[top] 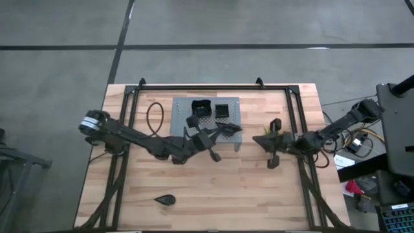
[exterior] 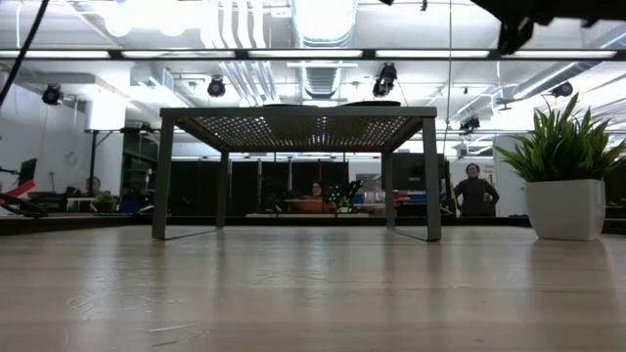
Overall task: Pick & Place Mini shaped plates
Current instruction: Stack the square plate on top of the square plate on the shelf
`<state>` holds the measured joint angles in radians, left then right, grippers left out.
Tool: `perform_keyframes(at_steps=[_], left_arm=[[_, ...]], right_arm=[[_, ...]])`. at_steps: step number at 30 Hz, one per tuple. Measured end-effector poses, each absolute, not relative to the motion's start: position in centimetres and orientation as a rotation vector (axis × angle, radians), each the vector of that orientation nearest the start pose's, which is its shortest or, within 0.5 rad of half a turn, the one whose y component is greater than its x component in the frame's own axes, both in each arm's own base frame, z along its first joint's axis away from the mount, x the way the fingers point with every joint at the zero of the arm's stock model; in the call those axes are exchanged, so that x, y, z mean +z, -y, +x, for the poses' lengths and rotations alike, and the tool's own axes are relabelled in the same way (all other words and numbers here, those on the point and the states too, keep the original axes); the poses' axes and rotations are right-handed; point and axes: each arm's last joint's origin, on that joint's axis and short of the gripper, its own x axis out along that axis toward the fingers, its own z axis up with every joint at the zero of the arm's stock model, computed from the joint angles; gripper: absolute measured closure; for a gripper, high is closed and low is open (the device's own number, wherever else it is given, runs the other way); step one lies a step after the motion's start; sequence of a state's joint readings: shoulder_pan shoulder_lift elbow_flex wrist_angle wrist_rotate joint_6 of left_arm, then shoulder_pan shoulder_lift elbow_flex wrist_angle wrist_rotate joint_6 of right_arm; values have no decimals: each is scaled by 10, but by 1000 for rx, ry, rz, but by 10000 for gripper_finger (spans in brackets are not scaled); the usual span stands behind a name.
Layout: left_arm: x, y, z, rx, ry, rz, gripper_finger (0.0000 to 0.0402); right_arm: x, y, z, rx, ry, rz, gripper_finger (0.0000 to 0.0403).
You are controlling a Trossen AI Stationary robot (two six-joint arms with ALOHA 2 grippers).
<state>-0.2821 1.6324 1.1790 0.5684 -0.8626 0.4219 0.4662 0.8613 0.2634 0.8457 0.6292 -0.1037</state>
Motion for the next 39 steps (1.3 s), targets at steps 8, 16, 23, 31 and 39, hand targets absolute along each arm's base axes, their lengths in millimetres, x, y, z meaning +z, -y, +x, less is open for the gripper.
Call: perform_keyframes(at_steps=[8,16,23,31,39], left_arm=[[325,84,361,578,-37,378,401],[328,85,354,581,-36,378,401],[329,85,354,584,-37,407,401],[330,86,353,582,-36,417,401],[330,87,353,576,-32,415,401]], right_arm=[[254,-77,190,-174,172,-22,306],[253,-83,204,-212,126,-68,275],[259,-88,216,-259,114,-106,289],[267,-90,225,-360,103,-128,308],[271,-87,225,-394,124,-61,311]])
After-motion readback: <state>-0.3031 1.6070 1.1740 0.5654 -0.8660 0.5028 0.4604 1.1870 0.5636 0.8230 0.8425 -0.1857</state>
